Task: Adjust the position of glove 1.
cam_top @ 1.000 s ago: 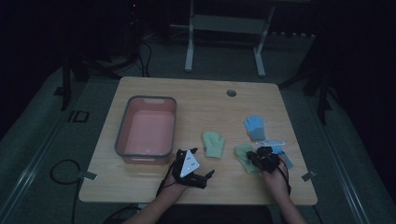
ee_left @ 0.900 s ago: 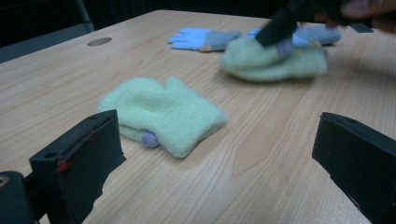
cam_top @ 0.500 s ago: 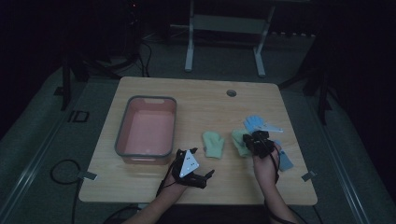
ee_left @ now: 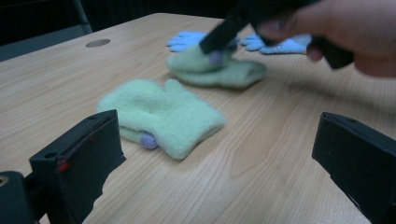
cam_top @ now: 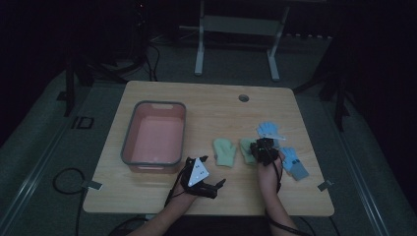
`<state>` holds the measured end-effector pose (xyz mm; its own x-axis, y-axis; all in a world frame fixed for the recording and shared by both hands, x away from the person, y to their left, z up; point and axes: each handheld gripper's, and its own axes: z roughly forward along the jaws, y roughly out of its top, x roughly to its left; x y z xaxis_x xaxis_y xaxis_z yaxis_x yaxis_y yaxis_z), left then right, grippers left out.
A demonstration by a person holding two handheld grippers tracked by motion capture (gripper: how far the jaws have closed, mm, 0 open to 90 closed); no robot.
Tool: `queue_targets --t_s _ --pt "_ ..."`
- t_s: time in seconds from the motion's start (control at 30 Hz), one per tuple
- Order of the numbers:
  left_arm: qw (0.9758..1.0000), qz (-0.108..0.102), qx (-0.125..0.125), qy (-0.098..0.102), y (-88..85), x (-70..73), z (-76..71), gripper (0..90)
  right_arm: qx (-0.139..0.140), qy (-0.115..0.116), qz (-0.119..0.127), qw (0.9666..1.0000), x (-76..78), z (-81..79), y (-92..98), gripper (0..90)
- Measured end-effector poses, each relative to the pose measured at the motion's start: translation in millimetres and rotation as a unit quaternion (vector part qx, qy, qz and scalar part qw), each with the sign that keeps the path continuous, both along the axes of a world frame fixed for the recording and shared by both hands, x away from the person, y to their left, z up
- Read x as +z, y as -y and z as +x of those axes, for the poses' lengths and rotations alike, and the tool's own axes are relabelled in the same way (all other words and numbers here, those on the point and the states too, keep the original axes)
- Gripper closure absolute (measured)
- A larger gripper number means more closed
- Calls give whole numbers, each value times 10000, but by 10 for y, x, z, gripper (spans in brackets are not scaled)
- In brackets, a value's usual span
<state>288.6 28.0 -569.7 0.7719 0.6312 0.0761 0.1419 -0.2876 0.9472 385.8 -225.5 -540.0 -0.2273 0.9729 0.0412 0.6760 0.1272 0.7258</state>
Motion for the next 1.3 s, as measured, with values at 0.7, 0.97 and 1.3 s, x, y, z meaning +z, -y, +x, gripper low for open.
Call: queue_targets --t_s 0.7,0.97,1.3 --pt "10000 33 0 25 14 -1 -5 18 1375 88 -202 9903 295 25 372 528" --pt "10000 11 1 24 8 -1 -6 18 2119 107 -303 9768 337 97 532 548" --pt "10000 30 -10 45 11 -1 -9 19 2656 -15 -498 9628 214 170 473 590"
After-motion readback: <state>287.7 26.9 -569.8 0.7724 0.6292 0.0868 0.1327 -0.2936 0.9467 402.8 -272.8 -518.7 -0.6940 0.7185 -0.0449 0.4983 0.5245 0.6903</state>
